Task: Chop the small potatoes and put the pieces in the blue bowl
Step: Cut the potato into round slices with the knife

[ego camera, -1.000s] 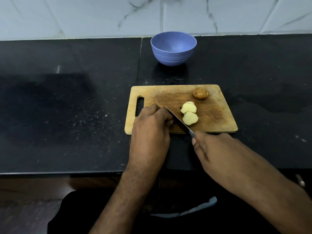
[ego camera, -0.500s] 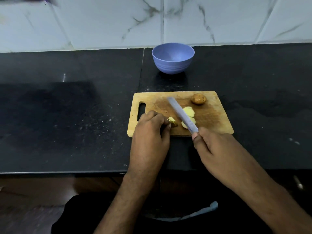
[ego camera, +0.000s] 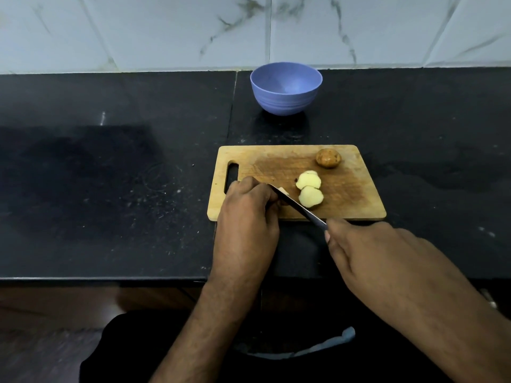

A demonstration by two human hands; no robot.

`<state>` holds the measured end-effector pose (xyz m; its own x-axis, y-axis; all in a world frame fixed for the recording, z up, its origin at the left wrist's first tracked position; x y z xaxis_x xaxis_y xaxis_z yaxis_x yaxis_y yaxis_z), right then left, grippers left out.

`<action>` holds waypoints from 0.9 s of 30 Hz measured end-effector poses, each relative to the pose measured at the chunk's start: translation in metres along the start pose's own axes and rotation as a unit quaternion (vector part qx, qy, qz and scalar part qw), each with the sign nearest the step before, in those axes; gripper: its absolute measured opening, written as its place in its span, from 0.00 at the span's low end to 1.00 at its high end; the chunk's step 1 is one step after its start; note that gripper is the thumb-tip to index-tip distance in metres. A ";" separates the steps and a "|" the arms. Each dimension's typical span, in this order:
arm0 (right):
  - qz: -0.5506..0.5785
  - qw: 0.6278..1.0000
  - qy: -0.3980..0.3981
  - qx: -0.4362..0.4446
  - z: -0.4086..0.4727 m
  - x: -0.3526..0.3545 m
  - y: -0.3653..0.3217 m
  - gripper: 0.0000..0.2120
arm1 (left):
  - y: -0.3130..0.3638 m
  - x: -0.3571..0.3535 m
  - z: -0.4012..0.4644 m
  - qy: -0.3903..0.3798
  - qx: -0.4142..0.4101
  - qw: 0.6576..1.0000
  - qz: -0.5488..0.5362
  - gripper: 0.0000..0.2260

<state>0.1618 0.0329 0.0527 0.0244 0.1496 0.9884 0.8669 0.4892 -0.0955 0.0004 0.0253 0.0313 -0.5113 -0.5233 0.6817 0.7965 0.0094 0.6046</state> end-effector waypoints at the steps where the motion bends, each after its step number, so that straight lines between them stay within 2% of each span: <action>1: -0.003 1.000 -0.006 0.004 0.003 0.000 0.001 0.09 | 0.000 0.000 0.000 -0.002 -0.001 1.000 -0.003 0.04; 6: 0.038 0.999 -0.025 0.022 0.023 -0.011 -0.001 0.12 | -0.004 -0.001 0.002 -0.004 0.008 1.000 -0.019 0.04; 13: 0.055 0.996 0.056 0.030 0.027 -0.013 -0.003 0.13 | -0.007 0.002 0.006 0.027 0.049 0.997 -0.054 0.04; 17: 0.124 0.989 0.078 0.015 0.025 -0.010 0.009 0.14 | -0.007 0.000 0.009 0.031 0.045 0.998 -0.024 0.05; 21: 0.123 0.989 0.081 0.004 0.023 -0.012 0.009 0.13 | -0.009 -0.001 0.007 0.020 0.036 0.998 -0.054 0.07; 25: 0.088 0.991 0.096 -0.008 0.021 -0.011 0.005 0.11 | -0.001 0.002 0.005 -0.001 0.013 0.997 -0.080 0.17; 27: 0.060 0.992 0.108 -0.013 0.018 -0.008 0.002 0.12 | 0.009 0.003 0.003 -0.031 -0.023 0.996 -0.081 0.20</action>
<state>0.1541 0.0478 0.0425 0.2329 0.0162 0.9724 0.8633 0.4570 -0.2144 0.0053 0.0263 0.0401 -0.6519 -0.4616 0.6016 0.7152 -0.1106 0.6901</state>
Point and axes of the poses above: each hand's wrist, its own z-axis towards the middle knuckle, its own x-axis out of the back of the hand, y = z × x, the point moved 7 cm from there along z, towards the middle knuckle, and after that the axes turned 1 degree about -z, right-handed, at the moved point
